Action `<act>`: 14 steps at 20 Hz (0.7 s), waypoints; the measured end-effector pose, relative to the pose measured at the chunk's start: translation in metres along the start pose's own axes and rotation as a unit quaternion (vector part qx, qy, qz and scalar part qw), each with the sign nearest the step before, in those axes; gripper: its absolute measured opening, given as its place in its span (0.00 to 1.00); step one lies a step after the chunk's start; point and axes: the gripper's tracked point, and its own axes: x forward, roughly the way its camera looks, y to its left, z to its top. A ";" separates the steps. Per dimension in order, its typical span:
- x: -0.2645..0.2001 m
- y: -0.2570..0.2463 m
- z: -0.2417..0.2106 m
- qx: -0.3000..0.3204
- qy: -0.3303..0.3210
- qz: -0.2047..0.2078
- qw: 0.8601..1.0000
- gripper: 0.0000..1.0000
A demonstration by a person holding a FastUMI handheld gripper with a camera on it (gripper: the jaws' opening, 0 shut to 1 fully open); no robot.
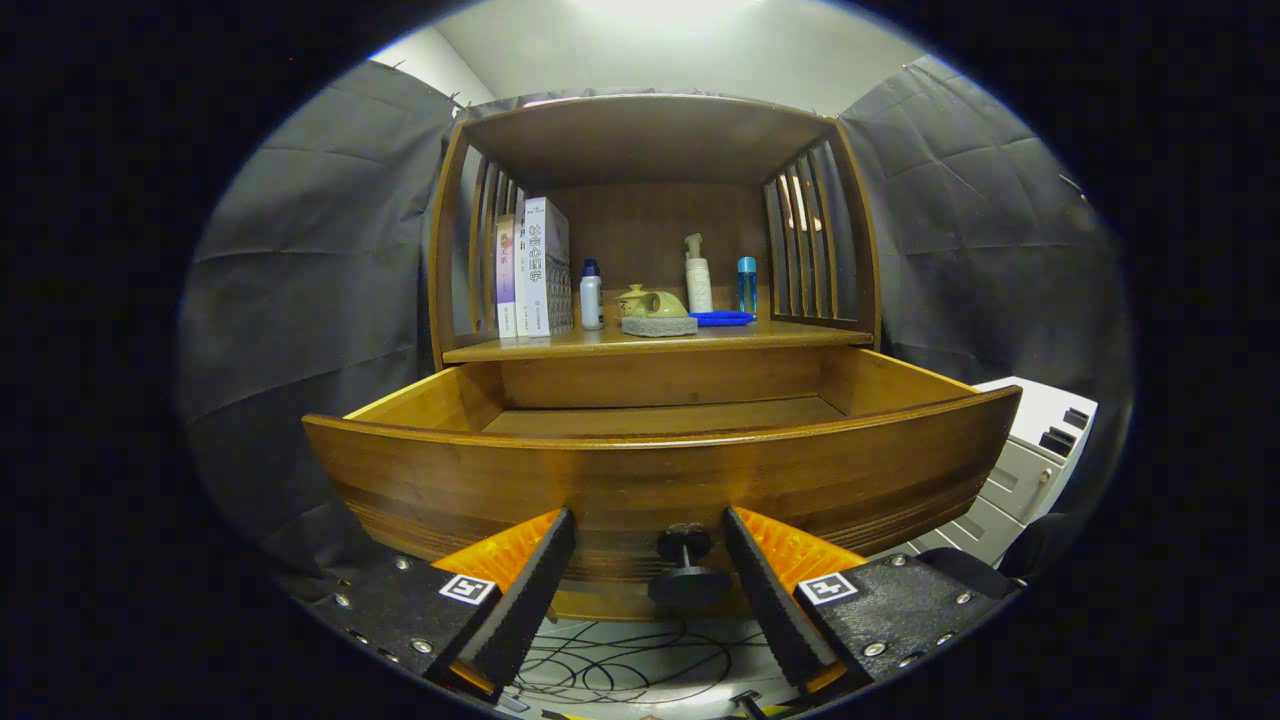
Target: Pull open the drawer, take out the items inside it, and place them on the countertop above the cabinet.
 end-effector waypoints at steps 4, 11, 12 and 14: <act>0.015 -0.009 0.008 -0.025 -0.002 0.010 1.000 0.94; 0.067 -0.012 0.032 -0.028 -0.026 0.014 0.999 0.93; 0.076 -0.012 0.033 -0.018 -0.021 0.014 1.000 0.93; 0.090 -0.008 0.038 -0.003 -0.025 0.012 1.000 0.93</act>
